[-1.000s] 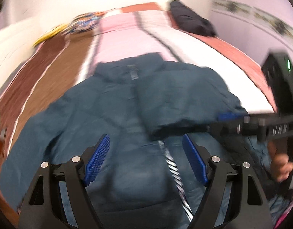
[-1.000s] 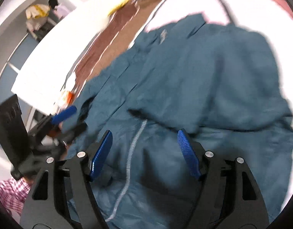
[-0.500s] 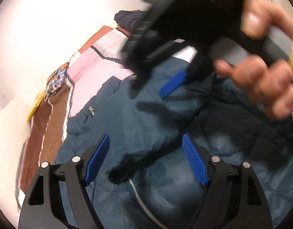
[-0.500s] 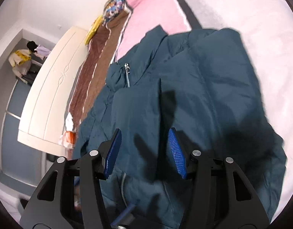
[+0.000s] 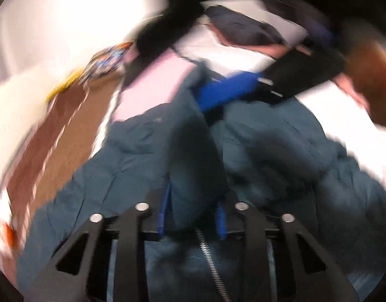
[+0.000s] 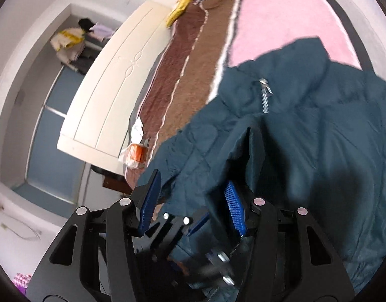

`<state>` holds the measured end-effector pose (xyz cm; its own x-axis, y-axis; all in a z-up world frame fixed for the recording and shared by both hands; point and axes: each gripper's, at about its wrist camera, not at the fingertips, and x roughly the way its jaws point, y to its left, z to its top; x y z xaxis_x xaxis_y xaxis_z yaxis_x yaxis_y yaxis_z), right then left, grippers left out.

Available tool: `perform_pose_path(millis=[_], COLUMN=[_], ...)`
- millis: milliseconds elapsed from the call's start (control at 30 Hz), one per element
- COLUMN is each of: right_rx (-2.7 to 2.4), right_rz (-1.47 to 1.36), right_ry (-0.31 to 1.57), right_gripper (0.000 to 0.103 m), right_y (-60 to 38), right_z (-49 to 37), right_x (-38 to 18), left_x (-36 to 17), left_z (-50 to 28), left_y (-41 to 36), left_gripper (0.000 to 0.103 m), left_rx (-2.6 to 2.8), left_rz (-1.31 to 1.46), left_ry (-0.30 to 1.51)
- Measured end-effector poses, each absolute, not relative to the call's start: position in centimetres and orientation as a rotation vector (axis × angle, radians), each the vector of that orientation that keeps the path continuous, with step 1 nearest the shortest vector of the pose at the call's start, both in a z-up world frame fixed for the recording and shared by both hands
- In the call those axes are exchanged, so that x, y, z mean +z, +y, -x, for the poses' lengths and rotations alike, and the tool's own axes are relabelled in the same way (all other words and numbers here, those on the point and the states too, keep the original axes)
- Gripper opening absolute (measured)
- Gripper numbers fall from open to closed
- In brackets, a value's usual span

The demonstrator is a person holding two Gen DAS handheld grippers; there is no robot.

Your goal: Fold large clothes

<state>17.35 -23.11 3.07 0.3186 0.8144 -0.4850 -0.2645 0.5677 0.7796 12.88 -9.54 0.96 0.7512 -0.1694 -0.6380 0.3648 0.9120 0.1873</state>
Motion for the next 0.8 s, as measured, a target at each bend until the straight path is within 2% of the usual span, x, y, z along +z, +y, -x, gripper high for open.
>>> perform_pose_path(millis=[100,233,333,367,433,467,500,667,700,733,767,800], right_rx=[0.786,0.718,0.668,0.653,0.619,0.603,0.584,0.507,0.497,0.478,0.462,0.446], right_rz=[-0.645,-0.638,-0.658,-0.665,-0.667,-0.665,-0.662,-0.674,-0.679,-0.688,-0.696,-0.702], right_ry=[0.953,0.902,0.923,0.942,0.971,0.985,1.001,1.061,1.063,1.067,1.071,1.074], right_gripper=[0.052,0.054,0.054,0.054,0.054,0.054,0.054,0.054,0.054,0.054,0.054,0.054], right_y=[-22.7,-23.9,-24.8,-25.0,-25.4,-25.6,-25.6,-27.2,-27.6,-28.1,-28.5,-28.9], right_z=[-16.1,-14.7,-13.5,-13.1,-12.1,-11.4,-10.7,-7.3,-6.7,-6.0,-5.4,-4.9], right_x=[4.4,4.5,2.7,1.7,0.2,-0.7,-1.5,-4.9,-5.1,-5.6,-6.0,-6.4], left_x=[2.5,2.8,1.1,0.5,-0.4,-1.0,-1.4,-3.2,-3.3,-3.3,-3.6,-3.6], left_z=[-13.9,-15.9,-17.0,-17.1,-17.3,-17.4,-17.3,-17.2,-17.6,-18.0,-18.2,-18.3], left_y=[-5.9,0.0,3.6,4.5,5.6,6.3,6.9,8.6,8.6,8.3,8.3,8.1], left_gripper=[0.020,0.020,0.021,0.024,0.042,0.055,0.060,0.062,0.061,0.054,0.030,0.019], left_rx=[-0.232,-0.149,-0.081,-0.067,-0.029,-0.016,-0.015,-0.072,-0.079,-0.088,-0.081,-0.059], left_rz=[-0.153,0.048,0.124,0.136,0.156,0.179,0.214,0.329,0.340,0.335,0.314,0.283], left_ry=[0.673,0.735,0.806,0.827,0.857,0.880,0.895,0.943,0.948,0.946,0.941,0.936])
